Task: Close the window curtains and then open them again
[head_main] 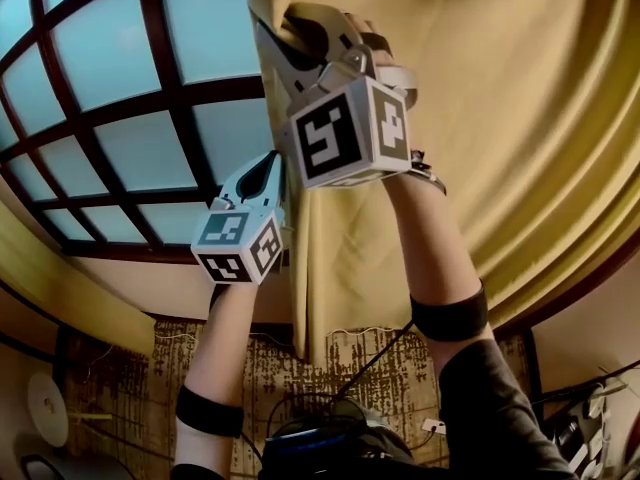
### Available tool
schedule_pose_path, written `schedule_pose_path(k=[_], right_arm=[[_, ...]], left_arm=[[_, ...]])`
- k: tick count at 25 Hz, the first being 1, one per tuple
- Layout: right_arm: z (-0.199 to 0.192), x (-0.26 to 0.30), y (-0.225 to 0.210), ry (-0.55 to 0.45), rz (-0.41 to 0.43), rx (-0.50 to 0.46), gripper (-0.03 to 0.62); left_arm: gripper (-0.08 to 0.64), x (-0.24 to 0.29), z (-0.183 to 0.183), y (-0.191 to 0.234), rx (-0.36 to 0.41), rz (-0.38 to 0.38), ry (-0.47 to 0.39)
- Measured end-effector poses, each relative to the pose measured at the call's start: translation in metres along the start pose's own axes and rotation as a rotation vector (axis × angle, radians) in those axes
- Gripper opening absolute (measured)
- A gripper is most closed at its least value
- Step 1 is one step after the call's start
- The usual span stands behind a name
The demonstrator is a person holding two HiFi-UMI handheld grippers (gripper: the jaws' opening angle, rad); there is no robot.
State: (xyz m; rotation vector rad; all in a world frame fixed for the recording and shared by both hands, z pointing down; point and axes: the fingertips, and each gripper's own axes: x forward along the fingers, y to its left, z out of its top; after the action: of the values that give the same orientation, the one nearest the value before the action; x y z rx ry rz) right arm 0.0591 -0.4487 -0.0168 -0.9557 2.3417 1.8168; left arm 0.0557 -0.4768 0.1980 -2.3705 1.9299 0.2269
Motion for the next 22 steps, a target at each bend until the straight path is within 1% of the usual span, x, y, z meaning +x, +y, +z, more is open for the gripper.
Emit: schedule_pose_path(k=[3,6,10,13,17,22], right_arm=[[-0.005,-0.002,0.001,0.003,0.000,0.007,0.031],[-0.010,-0.007,-0.002,-0.004,-0.003,0.012,0.031],[-0.014,-0.011,0.000,-0.024,0.011,0.022,0.034],[-0.016,-0.014,-0.004,-0.041,0.005,0.035,0.035],[-0.012,-0.010,-0.002,-0.055,0.005,0.041,0.035],[-0.001,-0.001,0.000,-0.031,-0.010,0.022,0.034]], left_arm=[[0.002,0.004,-0.002,-0.002,-0.002,0.002,0.003],[0.002,0.009,-0.001,-0.010,0.011,0.007,0.005],[0.002,0.011,-0.001,-0.015,0.031,0.027,0.007],[0.002,0.011,0.001,-0.017,0.042,0.043,0.004],[0.002,0.006,-0.001,-0.006,0.053,0.068,0.012],[0.002,-0.006,0.004,0.012,0.040,0.064,0.005]])
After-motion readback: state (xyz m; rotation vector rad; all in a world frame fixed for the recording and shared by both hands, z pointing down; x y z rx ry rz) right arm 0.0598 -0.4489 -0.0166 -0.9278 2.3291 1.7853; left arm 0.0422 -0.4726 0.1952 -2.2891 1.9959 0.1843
